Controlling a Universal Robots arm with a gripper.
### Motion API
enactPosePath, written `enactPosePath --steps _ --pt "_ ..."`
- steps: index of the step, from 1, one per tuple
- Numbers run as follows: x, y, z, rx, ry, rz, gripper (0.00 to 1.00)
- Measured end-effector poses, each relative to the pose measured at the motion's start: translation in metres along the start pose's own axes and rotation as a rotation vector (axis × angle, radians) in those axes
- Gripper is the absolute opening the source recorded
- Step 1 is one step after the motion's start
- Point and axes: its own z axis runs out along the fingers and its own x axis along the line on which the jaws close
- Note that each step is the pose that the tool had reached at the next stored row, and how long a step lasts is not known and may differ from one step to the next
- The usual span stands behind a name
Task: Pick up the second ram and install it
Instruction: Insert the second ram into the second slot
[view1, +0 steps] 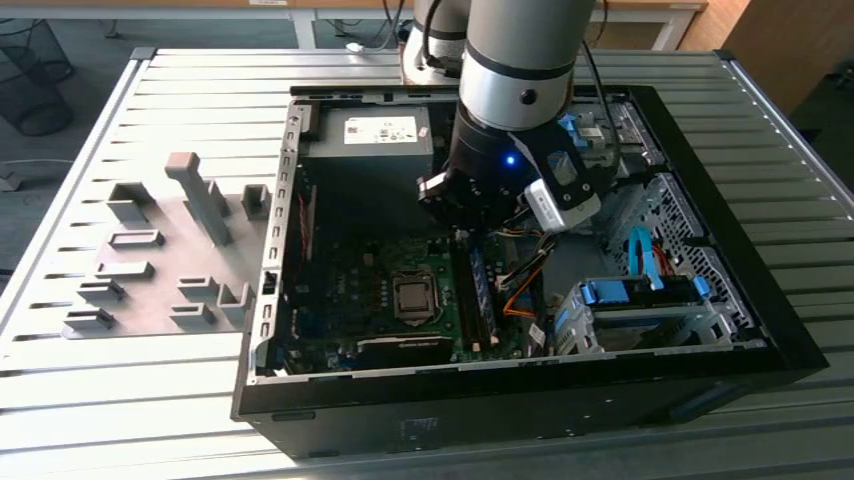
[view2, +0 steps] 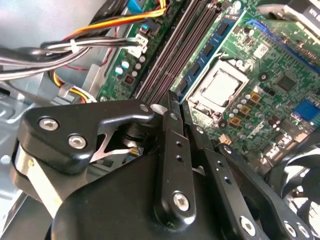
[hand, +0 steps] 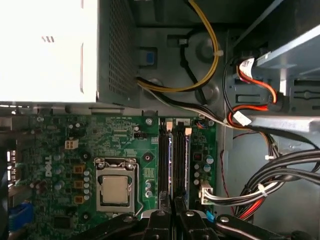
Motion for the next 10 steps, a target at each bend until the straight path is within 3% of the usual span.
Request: enactPosePath --steps 10 --pt "0.0000 -0.0005 0.0019 -0.0004 -0.0001 0.002 0.14"
